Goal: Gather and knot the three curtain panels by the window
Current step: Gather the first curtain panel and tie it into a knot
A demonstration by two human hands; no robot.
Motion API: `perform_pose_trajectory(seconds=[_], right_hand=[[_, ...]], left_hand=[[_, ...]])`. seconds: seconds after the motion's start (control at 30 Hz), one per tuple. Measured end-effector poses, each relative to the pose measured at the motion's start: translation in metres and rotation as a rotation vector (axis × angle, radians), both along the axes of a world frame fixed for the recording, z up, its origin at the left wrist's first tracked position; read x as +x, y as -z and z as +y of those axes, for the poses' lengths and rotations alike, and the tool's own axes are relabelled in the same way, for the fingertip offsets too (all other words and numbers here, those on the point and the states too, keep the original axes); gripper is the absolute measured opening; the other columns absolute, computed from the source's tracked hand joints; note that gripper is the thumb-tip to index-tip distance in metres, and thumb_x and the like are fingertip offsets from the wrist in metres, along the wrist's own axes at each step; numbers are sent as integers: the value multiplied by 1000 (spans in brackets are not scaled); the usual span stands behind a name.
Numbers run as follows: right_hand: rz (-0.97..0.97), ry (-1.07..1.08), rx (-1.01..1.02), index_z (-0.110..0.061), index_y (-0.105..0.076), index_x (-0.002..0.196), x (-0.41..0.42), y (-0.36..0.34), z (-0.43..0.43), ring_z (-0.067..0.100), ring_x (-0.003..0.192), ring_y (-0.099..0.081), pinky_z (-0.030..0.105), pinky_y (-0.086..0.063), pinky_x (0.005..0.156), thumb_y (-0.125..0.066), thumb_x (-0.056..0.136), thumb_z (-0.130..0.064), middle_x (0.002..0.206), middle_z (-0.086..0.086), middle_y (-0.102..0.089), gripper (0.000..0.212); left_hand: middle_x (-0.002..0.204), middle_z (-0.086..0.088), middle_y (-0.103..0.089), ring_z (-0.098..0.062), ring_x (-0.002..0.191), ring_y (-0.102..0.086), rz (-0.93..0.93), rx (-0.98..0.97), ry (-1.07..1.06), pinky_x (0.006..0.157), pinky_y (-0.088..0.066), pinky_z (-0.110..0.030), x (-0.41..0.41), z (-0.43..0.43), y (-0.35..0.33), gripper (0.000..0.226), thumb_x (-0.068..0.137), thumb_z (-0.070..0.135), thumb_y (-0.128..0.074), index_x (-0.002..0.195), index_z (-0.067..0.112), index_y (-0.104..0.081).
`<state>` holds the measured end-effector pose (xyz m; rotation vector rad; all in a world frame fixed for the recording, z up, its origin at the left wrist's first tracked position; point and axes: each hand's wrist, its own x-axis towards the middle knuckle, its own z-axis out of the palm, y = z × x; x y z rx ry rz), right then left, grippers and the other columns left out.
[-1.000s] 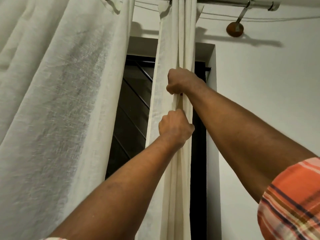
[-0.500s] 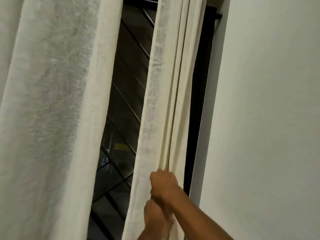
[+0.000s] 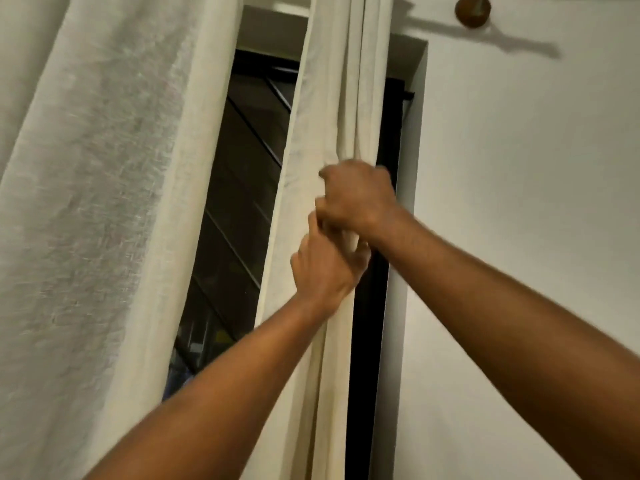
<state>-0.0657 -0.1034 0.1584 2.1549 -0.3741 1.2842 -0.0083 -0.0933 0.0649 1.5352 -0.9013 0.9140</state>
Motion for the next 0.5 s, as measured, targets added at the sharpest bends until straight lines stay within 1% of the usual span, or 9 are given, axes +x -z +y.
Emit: perform_pose_trajectory(seconds=[0.07, 0.1, 0.17, 0.23, 0.3, 0.37, 0.4, 0.43, 0.5], right_hand=[[-42, -21, -1, -20, -59, 119, 0, -46, 1, 25, 99, -59, 36, -40, 77, -56, 86, -39, 111, 5, -63, 38], [-52, -31, 4, -21, -57, 125, 0, -66, 2, 26, 105, -58, 37, -42, 81, -57, 85, -40, 118, 5, -62, 44], [-67, -53, 21, -22, -51, 132, 1, -99, 5, 27, 114, -53, 40, -44, 88, -56, 83, -38, 128, 6, -57, 52], [-74, -86, 53, -22, -50, 134, 1, -121, 8, 28, 118, -51, 40, -44, 89, -56, 82, -35, 131, 7, -54, 54], [-77, -114, 113, -20, -56, 127, 5, -133, 9, 27, 112, -55, 38, -46, 86, -58, 82, -33, 126, 5, -58, 47], [-30, -118, 213, -16, -61, 110, 12, -130, 6, 24, 96, -61, 35, -50, 77, -62, 81, -31, 113, 5, -63, 32], [19, -103, 265, -15, -61, 99, 15, -123, 4, 22, 88, -62, 34, -50, 71, -63, 81, -29, 106, 5, -64, 23], [75, -80, 318, -13, -58, 88, 21, -111, 0, 21, 81, -62, 33, -49, 66, -64, 81, -25, 99, 6, -64, 15], [195, -47, 427, -14, -53, 75, 32, -75, -10, 20, 73, -60, 33, -49, 61, -61, 82, -19, 89, 6, -61, 12]], left_hand=[[124, 2, -50, -25, 92, -63, -43, -36, -19, 74, -51, -37, -3, 4, -48, 66, 79, 50, -65, 131, 21, -38], [125, 2, -50, -25, 96, -62, -38, -32, -21, 74, -47, -35, -4, 6, -70, 66, 79, 50, -66, 132, 20, -40], [118, -1, -54, -26, 96, -61, -44, -14, -57, 71, -40, -33, -9, 8, -104, 61, 81, 49, -65, 128, 17, -44], [105, -1, -55, -26, 92, -62, -78, 24, -120, 67, -38, -32, -9, 4, -125, 56, 82, 47, -63, 124, 14, -46], [106, -3, -55, -26, 92, -61, -77, 64, -132, 68, -39, -32, -7, 1, -135, 59, 82, 45, -63, 126, 11, -45], [108, -6, -55, -25, 93, -60, -70, 121, -150, 69, -41, -31, 0, -5, -132, 54, 85, 40, -63, 126, 11, -46], [105, -6, -56, -25, 93, -60, -70, 149, -152, 69, -42, -31, 5, -8, -128, 46, 88, 35, -61, 124, 11, -47], [101, -6, -56, -26, 94, -60, -25, 186, -116, 69, -44, -31, 10, -10, -118, 39, 90, 31, -58, 123, 11, -48], [106, -7, -59, -28, 98, -61, 40, 253, -57, 73, -47, -33, 23, -17, -87, 36, 92, 26, -56, 125, 12, -48]])
